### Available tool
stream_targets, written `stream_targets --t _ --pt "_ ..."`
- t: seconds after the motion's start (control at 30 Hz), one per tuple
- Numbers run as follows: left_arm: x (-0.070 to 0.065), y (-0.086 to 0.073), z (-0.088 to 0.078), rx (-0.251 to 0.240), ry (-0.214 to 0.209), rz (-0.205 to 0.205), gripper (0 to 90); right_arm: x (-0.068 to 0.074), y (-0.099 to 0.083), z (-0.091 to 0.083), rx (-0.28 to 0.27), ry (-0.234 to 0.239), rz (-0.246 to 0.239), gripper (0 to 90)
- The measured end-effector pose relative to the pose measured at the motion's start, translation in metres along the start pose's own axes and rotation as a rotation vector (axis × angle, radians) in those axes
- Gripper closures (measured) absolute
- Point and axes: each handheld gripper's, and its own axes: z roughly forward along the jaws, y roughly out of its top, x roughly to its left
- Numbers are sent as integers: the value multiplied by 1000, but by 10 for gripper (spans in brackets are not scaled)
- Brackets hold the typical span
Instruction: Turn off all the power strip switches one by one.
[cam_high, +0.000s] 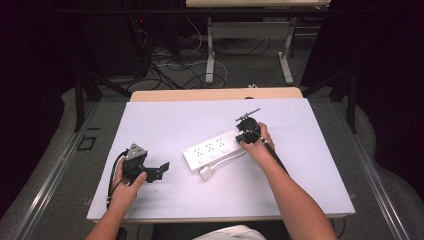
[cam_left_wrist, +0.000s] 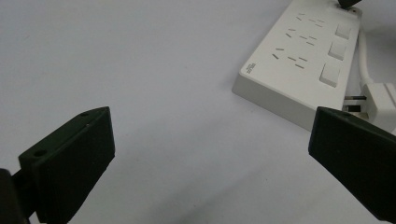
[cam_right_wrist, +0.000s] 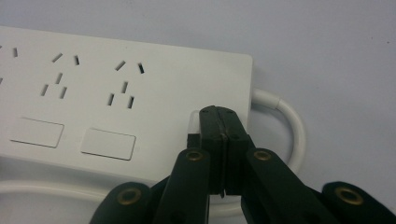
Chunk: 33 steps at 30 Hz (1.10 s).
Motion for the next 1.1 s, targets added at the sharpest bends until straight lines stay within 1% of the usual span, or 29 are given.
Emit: stream_targets --t 0.03,0.07,0.1,0.13,0.17,0.27,0.3,0.33,0.37,0.43,0.5,0.6,0.73,0.77,0.83,0.9,1.1 --pt "0 0 0 0 0 0 3 1 0 0 0 -3 -2 900" --pt "0 0 0 0 -1 1 4 2 -1 1 -12 -12 -10 900" --pt "0 0 0 0 0 3 3 3 0 0 -3 -23 -18 900" --pt "0 0 0 0 0 3 3 3 0 0 -3 -23 -18 900" --pt "0 0 0 -5 0 7 4 4 -2 1 -4 -34 -37 900" --pt "0 0 0 -4 0 7 4 5 -2 1 -11 -32 -37 900" --pt "0 0 0 -4 0 7 4 4 -3 1 -14 -33 -32 900" --pt "0 1 -1 5 -4 9 4 2 -3 1 -18 -20 -14 900" --pt "0 0 -1 7 -4 5 4 2 -3 1 -18 -20 -14 900" --pt "0 0 0 -4 -1 7 4 2 -4 0 -29 -11 -10 900" --pt "0 0 0 0 0 1 3 2 -5 0 -30 -12 -9 900" --pt "0 0 0 0 0 1 4 1 -4 -1 -42 -6 9 900" --pt "0 0 0 4 1 2 3 1 -4 -1 -42 -14 -7 900" --pt "0 0 1 -2 2 8 4 1 -4 -1 -42 -14 -9 900" --pt "0 0 1 2 2 7 4 1 -4 -1 -43 -7 -1 900" --pt "-1 0 1 2 0 4 4 0 -3 -1 -38 -15 2 900" --pt "0 0 0 1 -1 5 4 0 -3 -1 -40 -11 -4 900"
